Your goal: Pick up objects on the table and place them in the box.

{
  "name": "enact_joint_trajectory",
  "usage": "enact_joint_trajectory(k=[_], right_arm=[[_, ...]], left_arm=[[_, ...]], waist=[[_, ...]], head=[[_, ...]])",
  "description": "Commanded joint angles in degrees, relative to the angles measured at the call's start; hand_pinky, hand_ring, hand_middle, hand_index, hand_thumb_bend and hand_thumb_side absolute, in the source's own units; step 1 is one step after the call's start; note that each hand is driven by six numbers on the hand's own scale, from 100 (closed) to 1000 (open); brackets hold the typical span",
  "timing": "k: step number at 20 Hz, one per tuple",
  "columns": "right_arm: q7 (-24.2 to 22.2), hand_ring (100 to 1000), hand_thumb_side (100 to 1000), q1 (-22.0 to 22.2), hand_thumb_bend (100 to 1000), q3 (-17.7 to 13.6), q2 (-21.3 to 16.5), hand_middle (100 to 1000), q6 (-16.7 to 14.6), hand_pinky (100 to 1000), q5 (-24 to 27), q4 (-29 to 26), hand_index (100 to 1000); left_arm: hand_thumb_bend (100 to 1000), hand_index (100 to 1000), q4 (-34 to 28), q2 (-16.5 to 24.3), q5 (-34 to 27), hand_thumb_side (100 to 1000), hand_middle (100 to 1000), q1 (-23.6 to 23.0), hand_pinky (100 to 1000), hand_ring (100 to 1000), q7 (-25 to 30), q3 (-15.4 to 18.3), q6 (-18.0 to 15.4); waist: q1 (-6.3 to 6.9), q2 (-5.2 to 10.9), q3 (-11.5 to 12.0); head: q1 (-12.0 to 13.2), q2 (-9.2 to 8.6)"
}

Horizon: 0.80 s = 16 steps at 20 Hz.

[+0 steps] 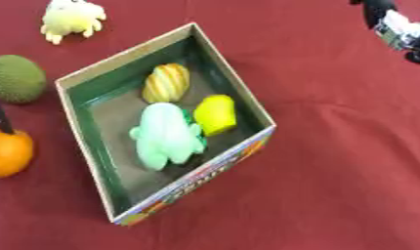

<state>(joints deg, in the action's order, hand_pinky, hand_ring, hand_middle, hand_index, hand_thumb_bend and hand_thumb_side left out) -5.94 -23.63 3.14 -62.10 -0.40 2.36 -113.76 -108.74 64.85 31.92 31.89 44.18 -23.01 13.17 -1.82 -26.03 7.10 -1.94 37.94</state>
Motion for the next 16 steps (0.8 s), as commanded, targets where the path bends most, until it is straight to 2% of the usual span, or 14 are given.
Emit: enact_joint_trajectory(k=[1,5,6,8,10,12,16], right_arm=[[0.58,799,812,-0.19,100,-1.34,-0.99,698,0.23,857,0.53,-0.83,814],[1.09,797,792,0.10,100,-1.85,-0.97,697,0.31,856,0.69,-0.83,810],[1.18,797,759,0.20,100,-2.02,-0.92,697,0.27,857,0.75,-0.83,810],[1.27,798,696,0.67,100,-2.35,-0.83,699,0.27,858,0.96,-0.83,810],[1.33,800,697,1.42,100,-2.59,-0.59,702,0.46,861,1.74,-0.83,810],[1.26,802,688,2.04,100,-2.81,0.15,704,0.51,864,2.95,-0.83,809],[2.22,812,774,2.59,100,-3.57,2.94,712,0.55,868,6.80,-0.83,814]], left_arm=[[158,688,-0.60,1.23,0.72,100,644,0.21,743,686,-3.71,1.48,0.82],[154,672,-4.40,2.29,0.82,100,627,-1.29,737,670,-7.71,3.92,1.74],[157,671,-5.14,2.61,0.76,100,625,-1.61,737,669,-8.36,4.66,1.59],[143,669,-5.68,2.96,0.05,100,620,-1.69,735,663,-9.81,6.03,0.13],[115,671,-5.81,2.83,-1.97,100,613,-0.70,729,656,-11.30,7.15,-1.97],[101,674,-5.85,2.10,-4.96,100,610,1.83,726,654,-12.22,7.76,-3.76],[100,675,-5.86,-0.46,-10.77,100,598,8.90,718,644,-11.05,7.22,-4.49]], waist=[[0.26,1.14,0.11],[0.52,1.34,0.16],[0.59,1.42,0.15],[0.74,1.56,0.11],[0.92,1.74,0.17],[1.19,1.98,0.29],[1.84,2.49,0.32]], head=[[0.05,-0.65],[-0.16,-0.53],[-0.20,-0.51],[-0.35,-0.42],[-0.51,-0.25],[-0.55,-0.12],[-0.69,0.23]])
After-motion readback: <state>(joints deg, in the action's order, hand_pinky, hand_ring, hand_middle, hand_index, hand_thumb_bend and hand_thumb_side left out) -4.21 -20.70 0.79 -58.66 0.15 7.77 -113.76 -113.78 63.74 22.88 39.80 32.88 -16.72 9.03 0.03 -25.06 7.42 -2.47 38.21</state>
